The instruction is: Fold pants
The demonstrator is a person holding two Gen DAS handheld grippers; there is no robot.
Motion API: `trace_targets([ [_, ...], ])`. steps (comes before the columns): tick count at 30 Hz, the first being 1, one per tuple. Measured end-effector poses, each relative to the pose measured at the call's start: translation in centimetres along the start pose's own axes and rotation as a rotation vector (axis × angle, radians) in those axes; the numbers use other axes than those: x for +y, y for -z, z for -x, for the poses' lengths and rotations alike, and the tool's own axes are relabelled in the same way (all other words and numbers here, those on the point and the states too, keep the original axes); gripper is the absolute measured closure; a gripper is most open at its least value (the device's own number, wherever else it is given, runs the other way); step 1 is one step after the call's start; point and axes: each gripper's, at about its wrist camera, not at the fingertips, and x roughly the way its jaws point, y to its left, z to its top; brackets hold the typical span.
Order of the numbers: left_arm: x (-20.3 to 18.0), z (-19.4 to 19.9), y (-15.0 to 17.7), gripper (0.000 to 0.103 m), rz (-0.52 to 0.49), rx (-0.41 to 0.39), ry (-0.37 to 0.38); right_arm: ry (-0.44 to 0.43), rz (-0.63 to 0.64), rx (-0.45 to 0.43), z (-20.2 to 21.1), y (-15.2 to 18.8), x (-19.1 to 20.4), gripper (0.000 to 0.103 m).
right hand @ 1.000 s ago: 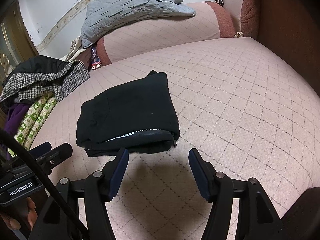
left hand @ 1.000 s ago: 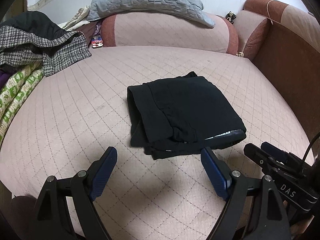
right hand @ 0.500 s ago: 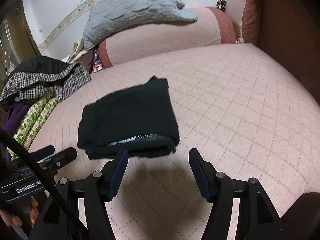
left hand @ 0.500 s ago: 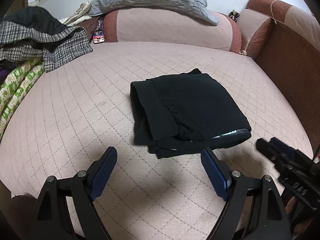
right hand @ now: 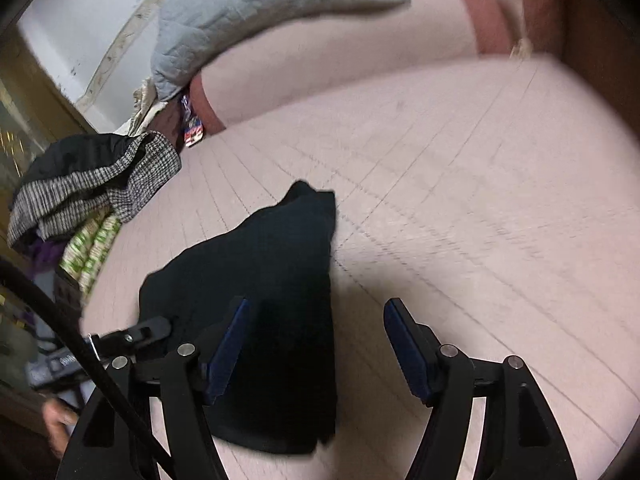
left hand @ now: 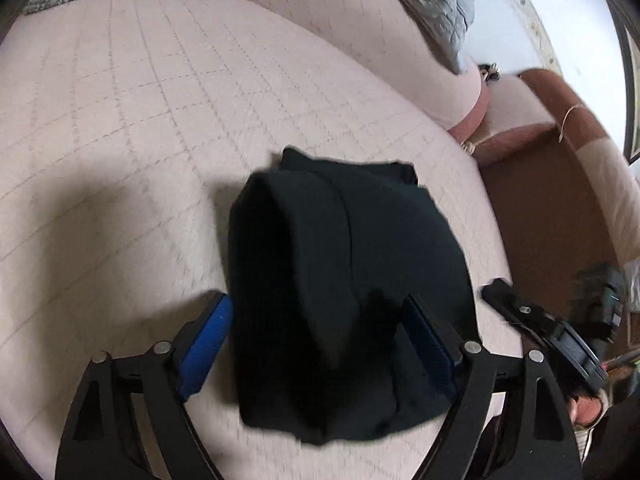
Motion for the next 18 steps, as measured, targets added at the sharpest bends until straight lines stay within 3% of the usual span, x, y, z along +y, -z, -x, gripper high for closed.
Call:
trace_targets([
  [3, -0.6, -0.6, -0.7, 0.003, -0.033, -0.007, 0.028, -0.084, -0.069, 0.044, -3.0, -1.3, -1.7, 0.029],
  [6, -0.9, -1.4, -1.1, 0.000, -0.064, -0.015, 0.029, -0.192, -0.117, 0.075, -5.6, -1.9, -2.7, 0.029],
  [8, -1.4, -1.8, -1.2, 0.000, -0.084, -0.024, -0.001, -0.242, -0.108, 0.064, -6.4, -2.0, -2.8, 0.028],
  [11, -3.0, -2.5, -1.0, 0.000, -0.125, -0.027, -0.110, -0.261, -0.057, 0.043, -6.8, -1.7, -2.1, 0.027],
  [12, -3.7, -2.9, -0.8, 0.005, -0.151, -0.021, -0.143, -0.270, -0.040, 0.051, -6.9, -1.7, -1.7, 0.034],
  [13, -4.4, -3.1, -0.6, 0.012, -0.178, -0.014, -0.158, -0.292, -0.025, 0.071, -7.1, -1.8, -1.3, 0.049],
  [15, -5.8, -3.3, -0.2, 0.044, -0.225, 0.001, -0.181, -0.279, -0.010, 0.088, -7.3, -1.9, -0.3, 0.058],
  [18, -7.5, -2.8, -0.4, 0.058, -0.260, -0.004, -0.185, -0.301, 0.006, 0.078, -6.7, -2.5, 0.4, 0.067],
])
